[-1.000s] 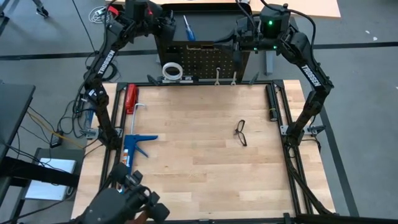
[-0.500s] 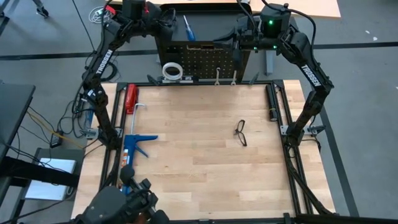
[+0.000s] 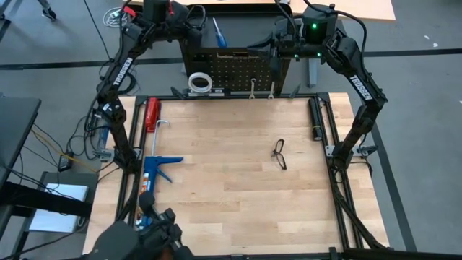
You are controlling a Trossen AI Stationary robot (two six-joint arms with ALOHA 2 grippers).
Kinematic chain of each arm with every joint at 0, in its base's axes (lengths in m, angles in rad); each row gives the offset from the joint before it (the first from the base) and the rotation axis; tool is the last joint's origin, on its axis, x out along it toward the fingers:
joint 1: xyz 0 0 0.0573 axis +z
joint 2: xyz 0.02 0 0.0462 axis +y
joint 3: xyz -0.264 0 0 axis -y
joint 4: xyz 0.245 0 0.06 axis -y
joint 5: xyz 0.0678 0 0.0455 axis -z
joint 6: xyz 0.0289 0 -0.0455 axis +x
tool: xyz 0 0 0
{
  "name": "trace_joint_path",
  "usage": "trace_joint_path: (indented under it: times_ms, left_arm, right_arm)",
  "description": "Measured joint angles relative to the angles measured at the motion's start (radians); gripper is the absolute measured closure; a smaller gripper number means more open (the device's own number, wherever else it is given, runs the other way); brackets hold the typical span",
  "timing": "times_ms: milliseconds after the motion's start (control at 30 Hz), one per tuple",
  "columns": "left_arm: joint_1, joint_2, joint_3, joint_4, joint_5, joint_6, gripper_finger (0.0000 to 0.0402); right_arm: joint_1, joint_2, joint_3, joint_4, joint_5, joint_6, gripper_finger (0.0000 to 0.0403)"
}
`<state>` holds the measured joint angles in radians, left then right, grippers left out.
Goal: Hang tools onto peg board
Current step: Remove the black safety glasses from the black pegboard
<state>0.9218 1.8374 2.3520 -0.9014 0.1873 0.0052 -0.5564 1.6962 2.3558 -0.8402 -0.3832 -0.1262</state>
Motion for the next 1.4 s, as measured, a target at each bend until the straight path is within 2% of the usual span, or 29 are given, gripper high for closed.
trace_joint_path:
  times_ms: [133,300,467,600,767,900,1000,1100,1300,1400]
  left_arm:
    - [-0.001,-0.009,0.000,0.084,-0.002,-0.017,0.0394]
    - [-0.012,-0.026,0.001,0.142,-0.006,-0.018,0.0395]
    - [-0.069,-0.086,0.002,0.221,0.050,0.063,0.0395]
    - [-0.138,-0.154,0.003,0.211,0.074,0.116,0.0396]
    - [-0.238,-0.248,0.004,0.058,0.081,0.104,0.0396]
    - [-0.327,-0.303,0.005,-0.149,0.079,0.068,0.0396]
    - [-0.392,-0.314,0.005,-0.323,0.036,0.011,0.0396]
    - [-0.469,-0.312,0.001,-0.451,-0.023,-0.040,0.0396]
    - [-0.647,-0.311,-0.103,-0.477,-0.219,-0.084,0.0396]
    - [-0.710,-0.320,-0.194,-0.448,-0.267,-0.097,0.0396]
  right_arm:
    - [0.000,0.000,0.000,0.000,0.001,0.003,0.0357]
    - [0.000,0.000,0.000,0.000,0.092,0.009,0.0357]
    - [-0.027,0.000,0.000,0.000,0.207,0.039,0.0357]
    - [-0.073,0.000,0.000,0.000,0.200,0.076,0.0361]
    - [-0.124,0.000,0.000,0.005,0.153,0.061,0.0369]
    - [-0.146,-0.001,0.000,0.026,0.150,-0.027,0.0375]
    - [-0.165,-0.014,0.000,0.027,0.173,-0.137,0.0378]
    - [-0.186,-0.032,0.000,0.091,0.213,-0.177,0.0380]
    - [-0.215,-0.045,0.001,0.198,0.215,-0.119,0.0381]
    - [-0.220,-0.047,0.001,0.191,0.215,-0.093,0.0381]
